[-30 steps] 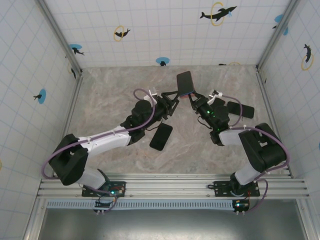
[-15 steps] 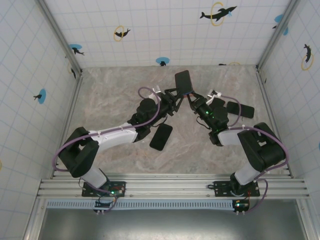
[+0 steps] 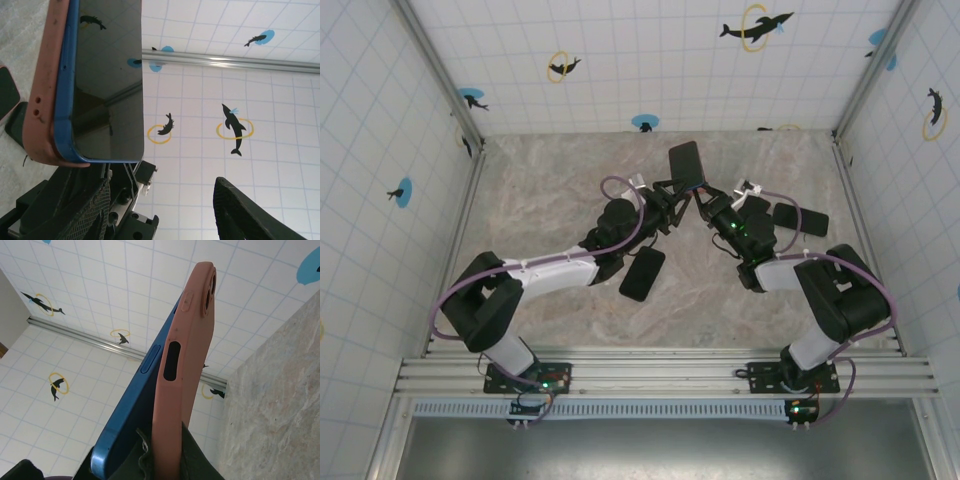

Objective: Take the phone out of the phone case

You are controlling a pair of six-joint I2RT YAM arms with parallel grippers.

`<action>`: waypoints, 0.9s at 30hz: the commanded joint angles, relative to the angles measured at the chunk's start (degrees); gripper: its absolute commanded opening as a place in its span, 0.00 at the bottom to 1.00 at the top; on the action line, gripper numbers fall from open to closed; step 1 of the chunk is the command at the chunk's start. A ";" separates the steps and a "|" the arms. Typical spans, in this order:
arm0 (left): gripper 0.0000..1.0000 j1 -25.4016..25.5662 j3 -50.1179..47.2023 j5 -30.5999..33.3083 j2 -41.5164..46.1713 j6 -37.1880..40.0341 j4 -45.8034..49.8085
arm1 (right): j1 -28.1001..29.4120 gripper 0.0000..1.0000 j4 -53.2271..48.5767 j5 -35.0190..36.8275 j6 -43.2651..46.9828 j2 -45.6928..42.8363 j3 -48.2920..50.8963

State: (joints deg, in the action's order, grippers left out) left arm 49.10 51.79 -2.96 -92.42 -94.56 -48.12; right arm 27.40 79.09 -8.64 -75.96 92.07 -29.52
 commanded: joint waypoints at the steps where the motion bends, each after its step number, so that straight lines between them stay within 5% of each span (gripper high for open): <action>1: 0.56 0.05 1.24 -0.07 -1.49 -0.10 -1.38 | 0.11 0.08 8.16 0.21 0.59 -0.05 -2.57; 27: 0.54 -0.17 0.40 -2.16 -2.34 -3.60 -4.42 | -1.20 0.07 10.64 -0.84 2.31 0.21 -0.62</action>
State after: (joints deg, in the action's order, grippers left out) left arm 48.60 52.29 -3.86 -95.42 -96.73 -50.30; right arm 26.72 82.74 -9.76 -74.37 92.07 -29.50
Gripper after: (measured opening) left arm 0.543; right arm 0.122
